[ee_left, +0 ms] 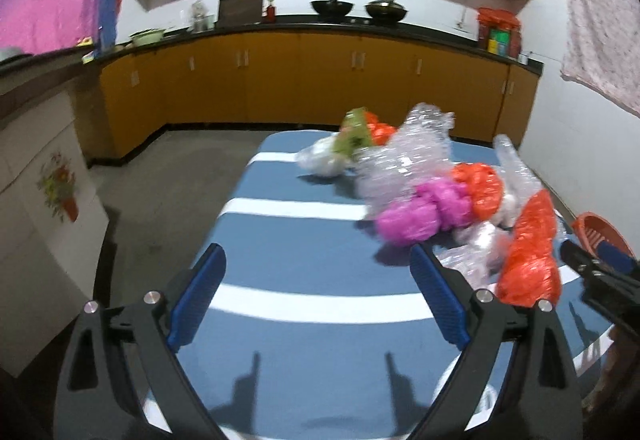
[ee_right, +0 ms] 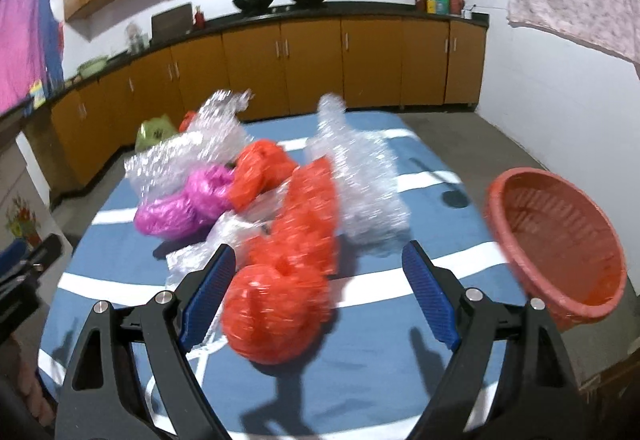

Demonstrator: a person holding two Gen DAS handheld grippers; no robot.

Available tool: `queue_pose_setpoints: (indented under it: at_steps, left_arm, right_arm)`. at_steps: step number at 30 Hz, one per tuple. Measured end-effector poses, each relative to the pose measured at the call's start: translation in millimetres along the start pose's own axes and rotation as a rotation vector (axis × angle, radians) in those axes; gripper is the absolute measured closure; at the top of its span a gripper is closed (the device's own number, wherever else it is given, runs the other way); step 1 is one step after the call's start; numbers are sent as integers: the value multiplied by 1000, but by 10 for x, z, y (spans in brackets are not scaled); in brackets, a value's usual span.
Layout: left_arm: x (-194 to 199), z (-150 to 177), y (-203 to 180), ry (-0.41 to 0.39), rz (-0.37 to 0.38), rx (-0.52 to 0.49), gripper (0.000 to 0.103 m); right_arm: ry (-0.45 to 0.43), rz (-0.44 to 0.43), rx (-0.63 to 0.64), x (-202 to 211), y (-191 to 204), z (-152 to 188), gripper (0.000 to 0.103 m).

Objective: Collect trash
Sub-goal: 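Move both tools back toward the bags on the table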

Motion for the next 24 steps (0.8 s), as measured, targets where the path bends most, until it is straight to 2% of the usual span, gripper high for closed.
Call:
queue_pose_setpoints:
  at_steps: [8, 10, 12, 15, 21, 24]
  left_arm:
    - [20, 78, 166, 22, 4, 39, 12]
    - [-19, 87, 143, 31, 14, 42, 12]
    - [-54, 102, 121, 42, 27, 45, 12]
    - [-109, 120, 43, 60, 51, 43, 12]
    - [-257, 112, -259, 86, 120, -3, 12]
    - [-367, 87, -459, 99, 153, -39, 12]
  right_arm:
    - [76, 53, 16, -269, 165, 145, 19]
    - [91, 44, 17, -297, 162, 172, 26]
    - [109, 22, 26, -316, 158, 194, 42]
    - [105, 4, 27, -271, 142, 212, 53]
    - [81, -12, -7, -102, -52, 204, 64]
    - [68, -17, -27, -3, -192, 214, 65]
Point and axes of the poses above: each gripper's, at about its wrist camera, not at the fingertips, and x roughly against the way its jaws point, y to its left, z to its underside, the point moved 1 cm from there along -x, roughly the way its jaws point, and after that the axes turned 10 degrees about z, right-handed, at the moved point
